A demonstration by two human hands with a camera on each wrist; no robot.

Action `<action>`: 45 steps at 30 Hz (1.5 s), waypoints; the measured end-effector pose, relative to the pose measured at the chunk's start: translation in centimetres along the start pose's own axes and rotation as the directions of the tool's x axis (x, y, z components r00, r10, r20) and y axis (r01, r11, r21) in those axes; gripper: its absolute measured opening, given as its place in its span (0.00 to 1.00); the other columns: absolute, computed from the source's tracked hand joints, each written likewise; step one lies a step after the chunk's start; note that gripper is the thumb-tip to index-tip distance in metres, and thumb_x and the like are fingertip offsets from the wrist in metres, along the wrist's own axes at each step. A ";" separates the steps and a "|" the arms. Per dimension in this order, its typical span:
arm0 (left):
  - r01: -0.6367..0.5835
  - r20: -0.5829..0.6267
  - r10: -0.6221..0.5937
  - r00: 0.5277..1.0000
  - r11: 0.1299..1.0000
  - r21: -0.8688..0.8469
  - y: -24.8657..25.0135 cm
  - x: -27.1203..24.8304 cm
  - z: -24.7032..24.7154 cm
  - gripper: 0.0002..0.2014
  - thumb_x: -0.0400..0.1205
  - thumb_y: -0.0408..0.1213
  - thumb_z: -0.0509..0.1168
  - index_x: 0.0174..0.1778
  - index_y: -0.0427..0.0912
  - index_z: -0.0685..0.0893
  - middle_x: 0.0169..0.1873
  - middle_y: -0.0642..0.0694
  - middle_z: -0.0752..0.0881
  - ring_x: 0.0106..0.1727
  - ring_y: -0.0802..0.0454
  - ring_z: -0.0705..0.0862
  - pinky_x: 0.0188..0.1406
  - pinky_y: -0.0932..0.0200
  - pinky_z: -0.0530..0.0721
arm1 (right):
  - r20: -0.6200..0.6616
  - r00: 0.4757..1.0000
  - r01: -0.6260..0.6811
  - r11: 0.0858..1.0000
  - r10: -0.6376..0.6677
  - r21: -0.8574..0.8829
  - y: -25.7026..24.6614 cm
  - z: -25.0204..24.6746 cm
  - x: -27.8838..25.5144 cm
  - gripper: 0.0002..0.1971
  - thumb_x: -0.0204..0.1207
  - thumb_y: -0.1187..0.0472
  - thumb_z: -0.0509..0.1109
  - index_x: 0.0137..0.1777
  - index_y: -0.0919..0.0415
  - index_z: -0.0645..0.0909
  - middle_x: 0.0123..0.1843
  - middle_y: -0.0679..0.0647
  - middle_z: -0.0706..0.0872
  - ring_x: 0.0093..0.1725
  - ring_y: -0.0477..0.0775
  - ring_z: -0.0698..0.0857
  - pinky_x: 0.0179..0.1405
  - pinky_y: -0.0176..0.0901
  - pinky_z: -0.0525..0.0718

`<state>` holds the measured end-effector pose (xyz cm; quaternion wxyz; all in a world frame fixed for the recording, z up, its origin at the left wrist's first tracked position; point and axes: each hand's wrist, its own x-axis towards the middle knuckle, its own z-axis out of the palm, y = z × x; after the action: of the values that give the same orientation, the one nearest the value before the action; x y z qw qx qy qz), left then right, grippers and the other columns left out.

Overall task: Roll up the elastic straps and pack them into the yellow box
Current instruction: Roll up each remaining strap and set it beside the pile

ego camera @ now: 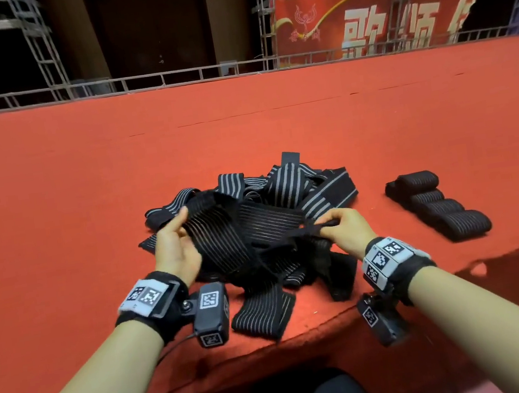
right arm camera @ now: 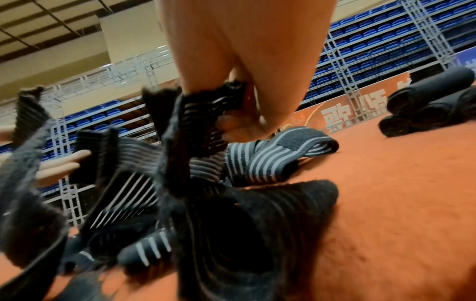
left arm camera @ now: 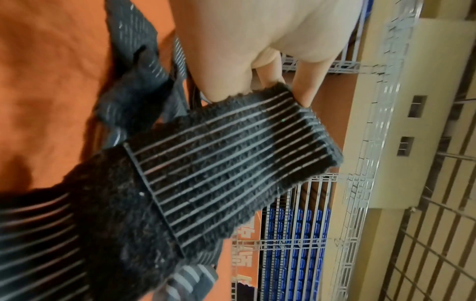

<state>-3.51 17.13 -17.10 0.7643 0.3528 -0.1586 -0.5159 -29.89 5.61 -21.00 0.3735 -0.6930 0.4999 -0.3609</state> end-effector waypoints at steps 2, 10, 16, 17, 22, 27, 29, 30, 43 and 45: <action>-0.069 -0.018 0.071 0.997 0.992 0.110 0.9 0.9 -1.1 0.09 0.84 0.38 0.63 0.51 0.38 0.85 0.45 0.43 0.89 0.49 0.47 0.87 0.55 0.51 0.83 | -0.045 0.999 0.028 0.998 -0.031 -0.064 0.5 -0.6 0.2 0.13 0.70 0.54 0.78 0.33 0.60 0.81 0.30 0.51 0.84 0.31 0.48 0.79 0.34 0.45 0.76; -0.189 0.084 0.170 0.982 0.833 0.521 -1.1 0.3 0.0 0.07 0.85 0.34 0.63 0.46 0.39 0.85 0.44 0.44 0.89 0.45 0.52 0.86 0.49 0.58 0.82 | -0.030 0.994 0.105 0.902 -0.102 0.418 -2.5 -0.1 -0.2 0.11 0.79 0.72 0.67 0.55 0.56 0.83 0.48 0.47 0.89 0.44 0.40 0.88 0.45 0.33 0.83; -0.191 0.236 0.072 0.969 0.826 0.531 -2.6 -1.0 2.4 0.13 0.85 0.34 0.62 0.60 0.28 0.82 0.53 0.37 0.87 0.52 0.48 0.85 0.55 0.56 0.83 | 0.022 0.997 0.047 0.830 -0.071 0.555 -4.2 0.0 -0.8 0.14 0.76 0.77 0.66 0.51 0.58 0.85 0.45 0.54 0.90 0.42 0.49 0.90 0.41 0.39 0.86; -0.185 0.249 0.054 0.967 0.820 0.542 -2.7 -1.1 2.7 0.13 0.85 0.34 0.62 0.60 0.28 0.82 0.52 0.38 0.88 0.51 0.48 0.86 0.54 0.56 0.83 | 0.023 0.997 0.050 0.825 -0.076 0.563 -4.3 0.1 -0.8 0.12 0.77 0.75 0.67 0.51 0.58 0.85 0.46 0.54 0.90 0.44 0.50 0.89 0.44 0.41 0.86; -0.208 0.267 0.061 0.962 0.796 0.568 -3.2 -1.4 3.2 0.13 0.85 0.35 0.63 0.58 0.28 0.81 0.46 0.41 0.88 0.46 0.50 0.86 0.47 0.59 0.84 | -0.004 0.996 0.075 0.818 -0.089 0.570 -4.4 0.4 -1.3 0.08 0.79 0.64 0.70 0.56 0.64 0.86 0.51 0.59 0.92 0.51 0.55 0.91 0.49 0.44 0.88; -0.221 0.306 0.051 0.951 0.804 0.552 -3.6 -1.9 3.7 0.06 0.84 0.34 0.65 0.51 0.35 0.84 0.45 0.41 0.88 0.46 0.49 0.86 0.51 0.55 0.83 | 0.034 0.994 0.070 0.858 -0.102 0.508 -5.1 0.7 -1.9 0.09 0.81 0.64 0.69 0.39 0.63 0.83 0.36 0.53 0.90 0.35 0.48 0.88 0.36 0.36 0.83; -0.250 0.317 0.074 0.945 0.790 0.560 -3.9 -2.1 3.9 0.06 0.83 0.35 0.66 0.49 0.37 0.86 0.44 0.43 0.89 0.45 0.52 0.87 0.48 0.59 0.85 | 0.134 0.988 0.008 0.877 -0.083 0.480 -5.2 1.2 -2.0 0.11 0.83 0.62 0.66 0.39 0.64 0.81 0.40 0.58 0.88 0.40 0.54 0.86 0.42 0.44 0.85; -0.262 0.320 0.085 0.944 0.781 0.567 -4.1 -2.2 4.0 0.06 0.82 0.35 0.67 0.49 0.36 0.86 0.44 0.44 0.89 0.45 0.53 0.87 0.46 0.62 0.85 | 0.190 0.979 -0.024 0.873 -0.079 0.487 -5.2 1.5 -2.1 0.10 0.84 0.62 0.64 0.43 0.66 0.82 0.44 0.59 0.88 0.42 0.55 0.86 0.44 0.46 0.85; -0.180 0.221 0.074 0.973 0.841 0.510 -4.6 -1.8 4.2 0.11 0.81 0.34 0.69 0.54 0.31 0.87 0.43 0.43 0.90 0.42 0.55 0.88 0.38 0.65 0.85 | 0.376 0.922 -0.165 0.794 -0.086 0.585 -5.8 2.1 -3.4 0.19 0.86 0.65 0.51 0.52 0.59 0.85 0.42 0.47 0.91 0.40 0.45 0.86 0.39 0.37 0.82; -0.174 0.209 0.075 0.975 0.843 0.509 -4.6 -1.8 4.2 0.09 0.81 0.34 0.69 0.52 0.33 0.87 0.43 0.43 0.90 0.42 0.54 0.88 0.38 0.64 0.85 | 0.381 0.920 -0.170 0.791 -0.086 0.588 -5.9 2.2 -3.4 0.19 0.86 0.65 0.50 0.51 0.58 0.85 0.41 0.47 0.91 0.39 0.45 0.86 0.41 0.40 0.82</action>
<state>-9.90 16.14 -17.22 0.6537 0.4882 -0.3843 -0.4320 -26.29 10.52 -17.31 0.6765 -0.5809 0.2878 -0.3495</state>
